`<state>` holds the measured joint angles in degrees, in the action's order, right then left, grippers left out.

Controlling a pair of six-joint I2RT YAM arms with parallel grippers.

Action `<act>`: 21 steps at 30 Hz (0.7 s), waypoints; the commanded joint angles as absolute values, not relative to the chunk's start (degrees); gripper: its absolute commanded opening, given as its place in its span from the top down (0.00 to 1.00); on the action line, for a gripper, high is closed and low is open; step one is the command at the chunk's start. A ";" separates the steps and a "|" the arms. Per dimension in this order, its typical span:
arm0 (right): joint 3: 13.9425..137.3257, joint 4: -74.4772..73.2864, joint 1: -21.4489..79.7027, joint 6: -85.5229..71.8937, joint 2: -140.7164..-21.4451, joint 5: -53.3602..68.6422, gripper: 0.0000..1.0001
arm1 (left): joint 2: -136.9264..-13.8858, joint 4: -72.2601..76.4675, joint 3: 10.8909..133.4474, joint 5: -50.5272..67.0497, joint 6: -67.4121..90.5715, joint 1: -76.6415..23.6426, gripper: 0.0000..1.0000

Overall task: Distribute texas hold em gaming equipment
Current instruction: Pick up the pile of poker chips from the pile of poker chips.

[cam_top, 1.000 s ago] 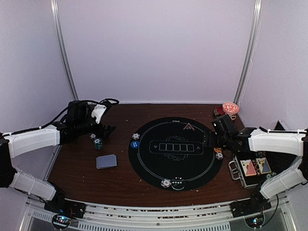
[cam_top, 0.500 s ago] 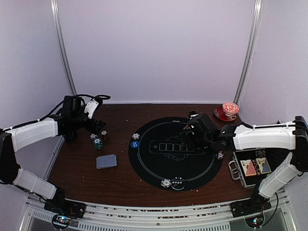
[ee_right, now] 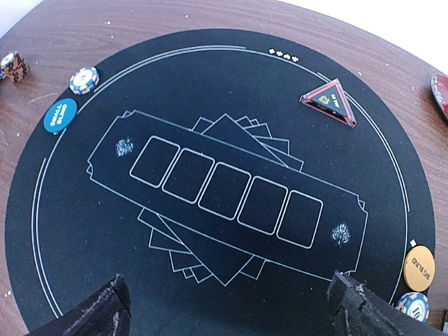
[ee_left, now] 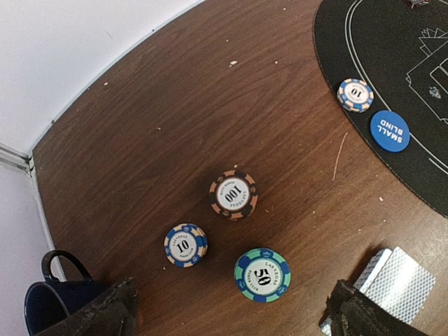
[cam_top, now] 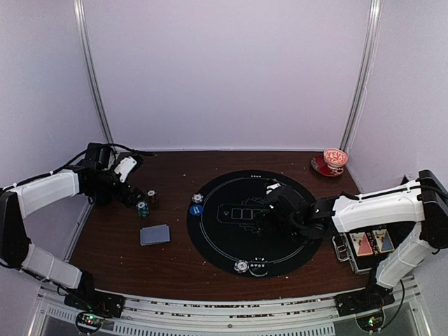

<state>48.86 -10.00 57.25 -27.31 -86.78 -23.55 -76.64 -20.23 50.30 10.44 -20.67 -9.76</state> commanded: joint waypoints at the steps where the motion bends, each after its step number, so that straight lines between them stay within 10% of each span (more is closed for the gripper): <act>1: 48.43 -7.55 57.59 -27.26 -86.37 -25.78 0.00 | -79.67 -18.73 49.53 11.58 -21.85 -9.05 0.02; 21: 49.04 -7.56 57.65 -26.72 -88.44 -27.34 0.00 | -86.73 -17.24 49.87 11.66 -20.84 -9.06 0.11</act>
